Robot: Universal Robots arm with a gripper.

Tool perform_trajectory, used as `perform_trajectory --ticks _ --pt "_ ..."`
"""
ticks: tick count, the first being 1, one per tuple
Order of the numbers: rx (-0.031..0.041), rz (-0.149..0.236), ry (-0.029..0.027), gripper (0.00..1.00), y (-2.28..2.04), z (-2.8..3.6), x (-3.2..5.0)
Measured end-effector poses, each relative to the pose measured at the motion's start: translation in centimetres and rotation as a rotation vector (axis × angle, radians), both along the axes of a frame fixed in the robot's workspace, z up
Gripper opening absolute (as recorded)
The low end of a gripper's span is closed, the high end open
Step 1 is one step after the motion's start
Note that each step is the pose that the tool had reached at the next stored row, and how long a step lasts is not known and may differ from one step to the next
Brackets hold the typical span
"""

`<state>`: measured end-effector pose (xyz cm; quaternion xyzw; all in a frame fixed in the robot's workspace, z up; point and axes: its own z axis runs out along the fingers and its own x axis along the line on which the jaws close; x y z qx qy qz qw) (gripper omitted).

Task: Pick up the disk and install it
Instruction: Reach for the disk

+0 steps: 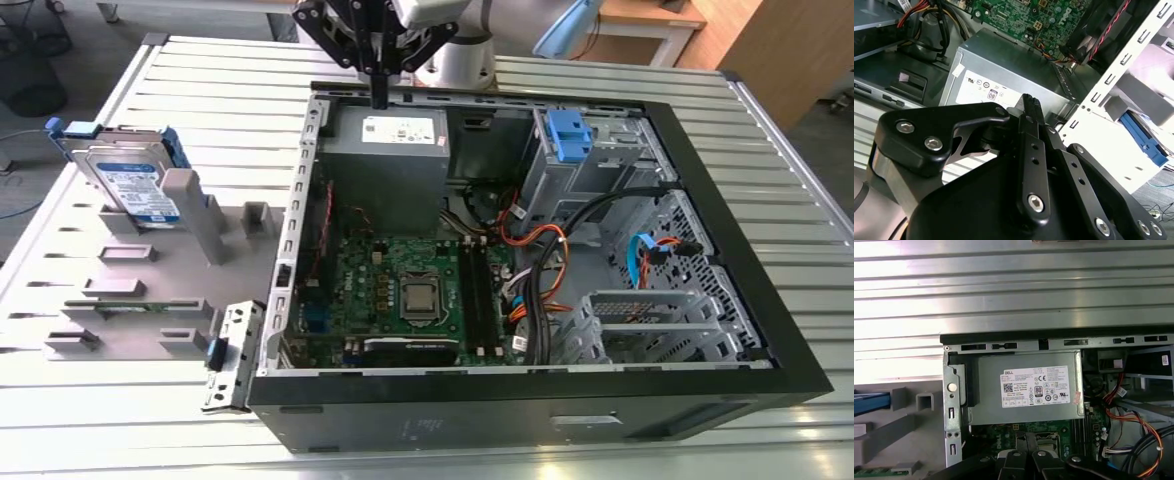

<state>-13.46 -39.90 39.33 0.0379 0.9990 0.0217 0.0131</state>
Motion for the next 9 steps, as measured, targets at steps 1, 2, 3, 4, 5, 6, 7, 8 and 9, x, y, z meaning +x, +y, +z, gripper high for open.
perform_trajectory --ticks 1,2,3,4,5,6,7,8,9 --pt "-0.0001 0.0 0.0 0.11 0.0 0.0 -0.08" --pt "0.0 0.0 0.0 0.11 0.0 0.0 -0.15" --pt "-0.0001 0.0 0.0 0.11 0.0 0.0 -0.2" --pt "0.0 0.0 0.0 0.11 0.01 0.0 -0.25" --pt "0.0 0.0 0.0 0.11 0.0 0.0 -0.3" --pt "0.0 0.0 0.0 0.11 0.0 0.0 -0.36" --pt "0.0 0.0 0.0 0.11 0.0 0.0 -0.42" --pt "-0.0001 0.0 0.0 0.11 0.0 0.0 -0.48" --pt "-0.0001 0.0 0.0 0.11 0.0 0.0 -0.55"
